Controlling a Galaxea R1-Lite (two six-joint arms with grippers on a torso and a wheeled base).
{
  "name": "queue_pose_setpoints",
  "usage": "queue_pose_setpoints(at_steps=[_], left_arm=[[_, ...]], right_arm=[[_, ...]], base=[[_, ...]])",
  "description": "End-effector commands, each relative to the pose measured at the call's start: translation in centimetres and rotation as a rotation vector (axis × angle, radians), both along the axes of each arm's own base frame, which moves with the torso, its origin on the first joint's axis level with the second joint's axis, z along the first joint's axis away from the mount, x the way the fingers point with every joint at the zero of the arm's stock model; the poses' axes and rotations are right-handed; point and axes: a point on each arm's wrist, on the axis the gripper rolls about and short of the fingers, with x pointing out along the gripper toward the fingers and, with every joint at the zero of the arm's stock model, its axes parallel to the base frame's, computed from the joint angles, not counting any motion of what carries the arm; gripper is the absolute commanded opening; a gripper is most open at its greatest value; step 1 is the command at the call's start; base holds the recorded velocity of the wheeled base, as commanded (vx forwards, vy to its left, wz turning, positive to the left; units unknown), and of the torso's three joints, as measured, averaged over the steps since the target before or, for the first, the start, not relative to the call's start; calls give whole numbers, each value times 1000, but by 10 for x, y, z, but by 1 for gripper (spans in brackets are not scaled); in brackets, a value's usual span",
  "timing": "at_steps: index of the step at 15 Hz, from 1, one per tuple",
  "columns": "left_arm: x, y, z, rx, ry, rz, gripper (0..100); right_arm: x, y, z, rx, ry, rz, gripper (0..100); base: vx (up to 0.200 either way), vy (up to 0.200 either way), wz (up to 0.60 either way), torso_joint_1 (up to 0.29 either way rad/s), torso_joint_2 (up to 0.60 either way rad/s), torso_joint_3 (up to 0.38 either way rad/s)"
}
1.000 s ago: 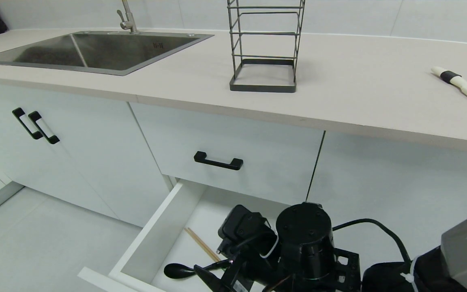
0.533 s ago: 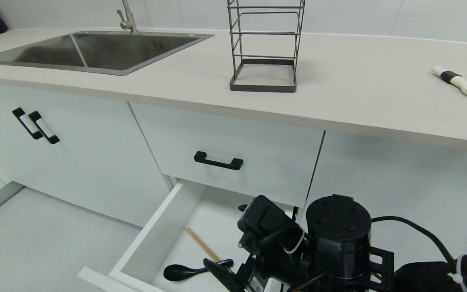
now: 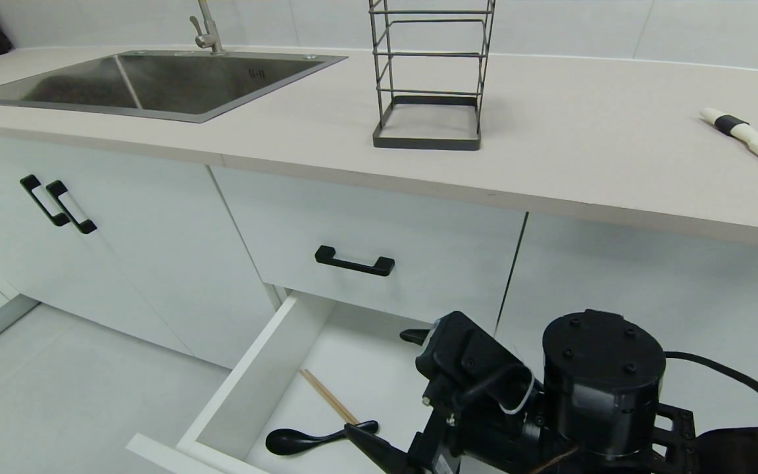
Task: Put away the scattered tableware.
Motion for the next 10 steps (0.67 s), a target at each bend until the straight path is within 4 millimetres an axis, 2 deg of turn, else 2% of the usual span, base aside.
queue_pose_setpoints(at_steps=[1,2,5,6,10], left_arm=[[0,0,0,0,0,0,100],[0,0,0,0,0,0,100],[0,0,0,0,0,0,100],[0,0,0,0,0,0,100],[0,0,0,11,0,0,100]], right_arm=[[-5,-9,4,4,-3,-3,100],[-12,-23,8,6,-4,-6,100],[-15,-58,21,36,-29,-60,100],[-20,-76,20,31,-29,-84,100],[-29,-97,22,31,-33,-116,100]], base=[[0,0,0,0,0,0],[0,0,0,0,0,0],[0,0,0,0,0,0],[0,0,0,0,0,0],[0,0,0,0,0,0]])
